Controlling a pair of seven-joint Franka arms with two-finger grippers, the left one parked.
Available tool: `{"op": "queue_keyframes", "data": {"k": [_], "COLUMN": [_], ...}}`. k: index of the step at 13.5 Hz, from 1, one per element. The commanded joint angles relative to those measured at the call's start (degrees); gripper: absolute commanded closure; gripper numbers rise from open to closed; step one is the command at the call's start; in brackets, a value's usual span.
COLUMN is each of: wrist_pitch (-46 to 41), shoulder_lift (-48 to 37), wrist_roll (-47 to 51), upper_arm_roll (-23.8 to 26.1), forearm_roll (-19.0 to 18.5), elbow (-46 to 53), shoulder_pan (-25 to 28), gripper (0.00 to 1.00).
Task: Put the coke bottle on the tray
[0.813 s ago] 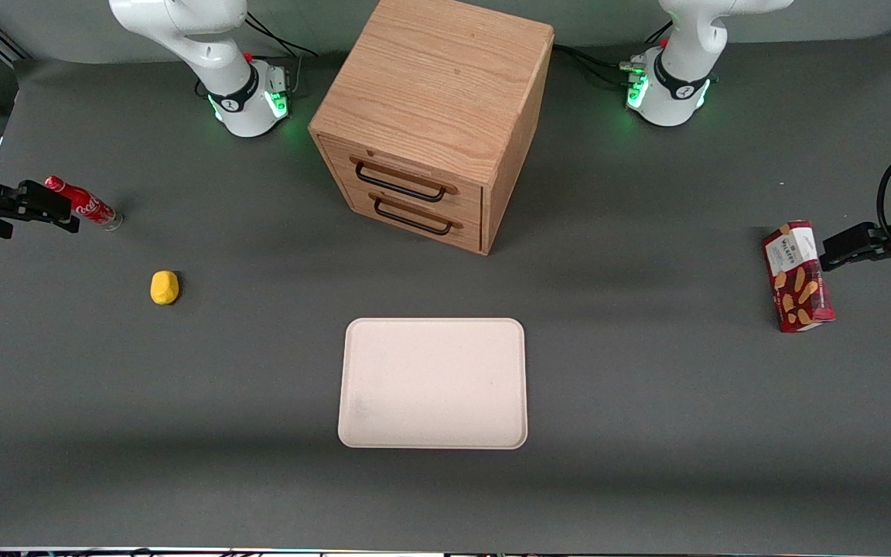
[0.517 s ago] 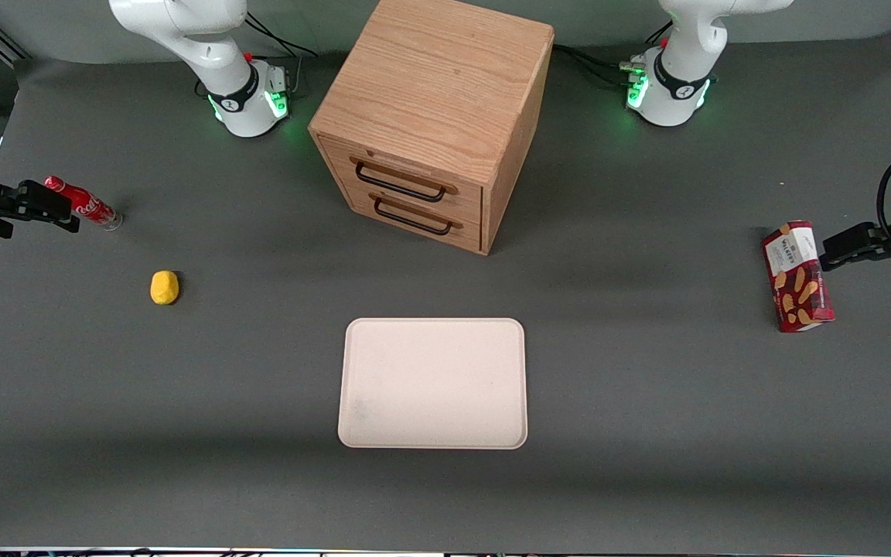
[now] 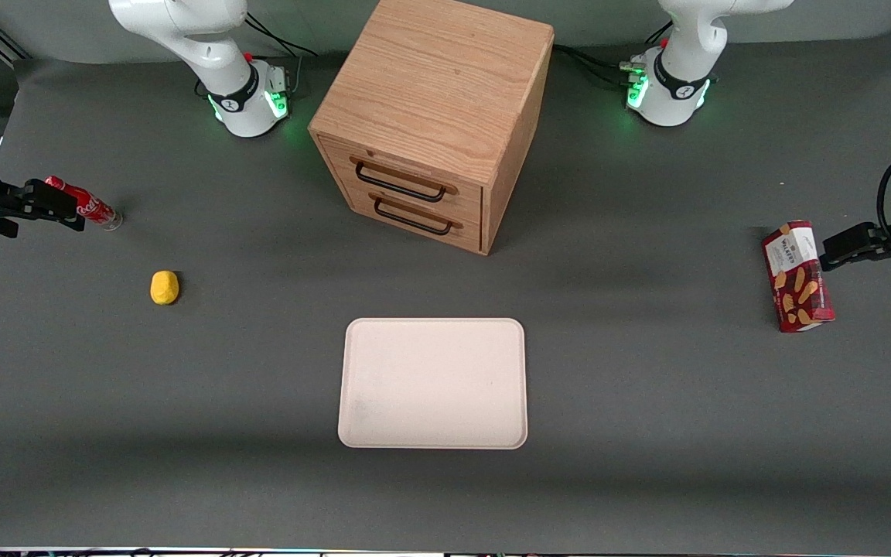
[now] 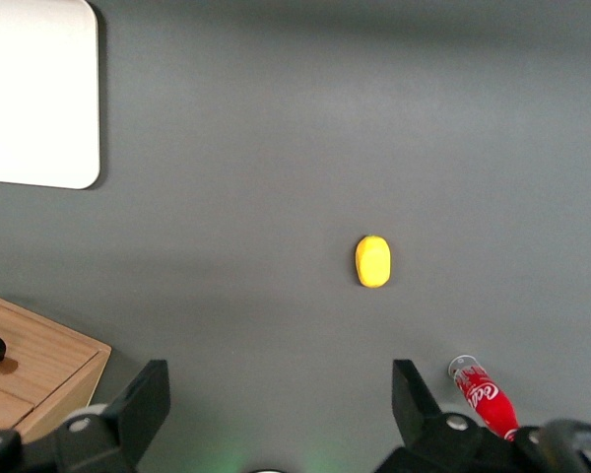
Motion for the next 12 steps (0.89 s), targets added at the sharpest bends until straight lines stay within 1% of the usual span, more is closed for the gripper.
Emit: {"op": "queue_keyframes", "data": {"k": [1, 4, 7, 9, 11, 12], "wrist_pitch": [-2.01, -1.84, -1.31, -1.22, -0.52, -0.26], "shoulder_lift": [0.61, -0.88, -5.97, -8.78, -11.86, -12.92], "wrist_roll": [1.04, 0.43, -0.46, -0.63, -3.25, -5.88], "upper_arm_roll": [-0.09, -2.46, -4.57, -4.58, -4.75, -6.23], "forearm_roll": [0.57, 0.40, 0.31, -0.04, -1.70, -2.93], "elbow": [1.19, -0.39, -5.48, -7.94, -10.84, -11.99], "shoulder_pan": [0.03, -0.93, -1.73, -4.62, -7.17, -7.79], "gripper": [0.00, 0.00, 0.00, 0.00, 0.00, 0.00]}}
